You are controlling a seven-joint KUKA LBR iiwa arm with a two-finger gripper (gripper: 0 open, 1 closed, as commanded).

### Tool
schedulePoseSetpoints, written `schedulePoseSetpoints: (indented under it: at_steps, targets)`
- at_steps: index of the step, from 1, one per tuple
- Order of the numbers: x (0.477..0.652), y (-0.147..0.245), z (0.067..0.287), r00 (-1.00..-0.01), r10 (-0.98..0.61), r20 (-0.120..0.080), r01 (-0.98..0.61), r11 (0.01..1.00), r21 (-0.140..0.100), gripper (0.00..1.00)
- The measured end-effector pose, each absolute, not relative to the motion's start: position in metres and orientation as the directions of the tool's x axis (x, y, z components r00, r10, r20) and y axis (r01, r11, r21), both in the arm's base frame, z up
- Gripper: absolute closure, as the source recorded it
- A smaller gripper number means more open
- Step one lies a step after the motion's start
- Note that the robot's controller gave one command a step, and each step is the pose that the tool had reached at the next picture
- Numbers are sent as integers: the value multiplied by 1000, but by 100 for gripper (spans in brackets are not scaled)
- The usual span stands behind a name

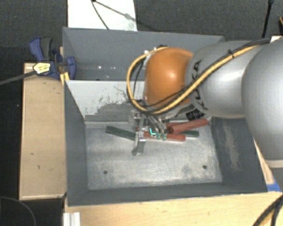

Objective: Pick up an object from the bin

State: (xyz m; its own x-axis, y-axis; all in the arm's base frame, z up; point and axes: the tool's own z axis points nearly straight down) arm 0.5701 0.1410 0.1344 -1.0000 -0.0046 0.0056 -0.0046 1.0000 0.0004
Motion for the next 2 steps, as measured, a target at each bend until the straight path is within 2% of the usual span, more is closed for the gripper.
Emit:
schedulePoseSetpoints:
  at_steps: [1, 2]
  targets:
    - [589, 79, 69, -1000, -6, 2, -6, 1000, -3, 0]
    - [592, 84, 75, -1000, -7, -8, -7, 1000, 2, 100]
